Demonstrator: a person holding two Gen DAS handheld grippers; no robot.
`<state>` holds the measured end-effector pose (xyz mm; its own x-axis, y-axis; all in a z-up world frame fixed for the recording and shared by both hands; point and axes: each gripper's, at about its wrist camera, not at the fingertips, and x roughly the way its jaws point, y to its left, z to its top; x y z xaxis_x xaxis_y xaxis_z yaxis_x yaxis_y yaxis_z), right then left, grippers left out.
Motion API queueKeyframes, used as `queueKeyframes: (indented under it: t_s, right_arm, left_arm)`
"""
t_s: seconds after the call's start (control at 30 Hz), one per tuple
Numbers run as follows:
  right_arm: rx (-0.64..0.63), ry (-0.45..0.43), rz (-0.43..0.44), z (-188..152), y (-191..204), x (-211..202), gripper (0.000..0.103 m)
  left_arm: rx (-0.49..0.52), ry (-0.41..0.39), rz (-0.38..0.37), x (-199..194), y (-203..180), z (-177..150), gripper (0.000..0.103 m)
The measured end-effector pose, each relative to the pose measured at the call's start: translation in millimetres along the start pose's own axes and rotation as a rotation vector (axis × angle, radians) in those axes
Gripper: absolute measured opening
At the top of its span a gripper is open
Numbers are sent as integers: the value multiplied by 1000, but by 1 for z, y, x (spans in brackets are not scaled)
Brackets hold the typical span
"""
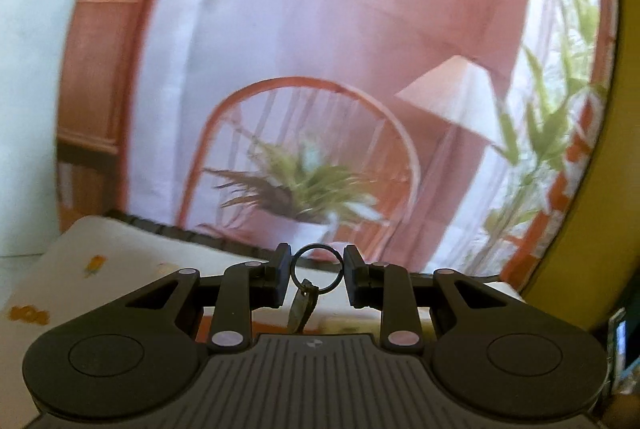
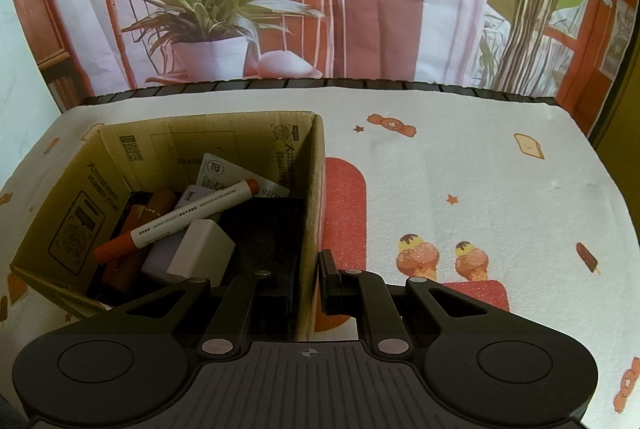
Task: Organize rigid objects
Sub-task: 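Lift the keys with the left tool and carry them over the box, then lower the keys into the box and open the left tool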
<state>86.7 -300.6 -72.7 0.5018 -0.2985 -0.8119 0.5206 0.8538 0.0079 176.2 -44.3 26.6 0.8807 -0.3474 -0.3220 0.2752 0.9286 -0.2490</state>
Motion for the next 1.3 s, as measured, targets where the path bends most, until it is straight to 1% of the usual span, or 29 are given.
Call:
queueKeyframes:
  t_s: [0.13,0.23,0.37,0.6,0.7,0.87,1.03,1.3]
  right_arm:
    - [0,-1,0,0,0,0,12]
    - [0,0,0,0,0,0,12]
    - [0,0,0,0,-1,0,12]
    - [2,-1,3,-1,-1,1,12]
    - [3,-1,4,-1,0,1,12]
    - [3,-1,5,-1,-1,1,12]
    - [3,0,3,-1,-1,2,12]
    - [3,0,6,-2,-1,2,12]
  left_arm:
    - [8,11,-74,8,-21,2,30]
    - [23,36,-119,13,-32,-4,30]
    - [38,93,-187,22,-43,-18,30]
    - [23,223,-243,42,-48,-47,30]
    - [13,274,-252,48,-47,-60,30]
    - [-2,340,-234,60,-41,-74,30]
    - [26,366,-220,70,-43,-77,30]
    - [75,414,-195,99,-52,-86,30]
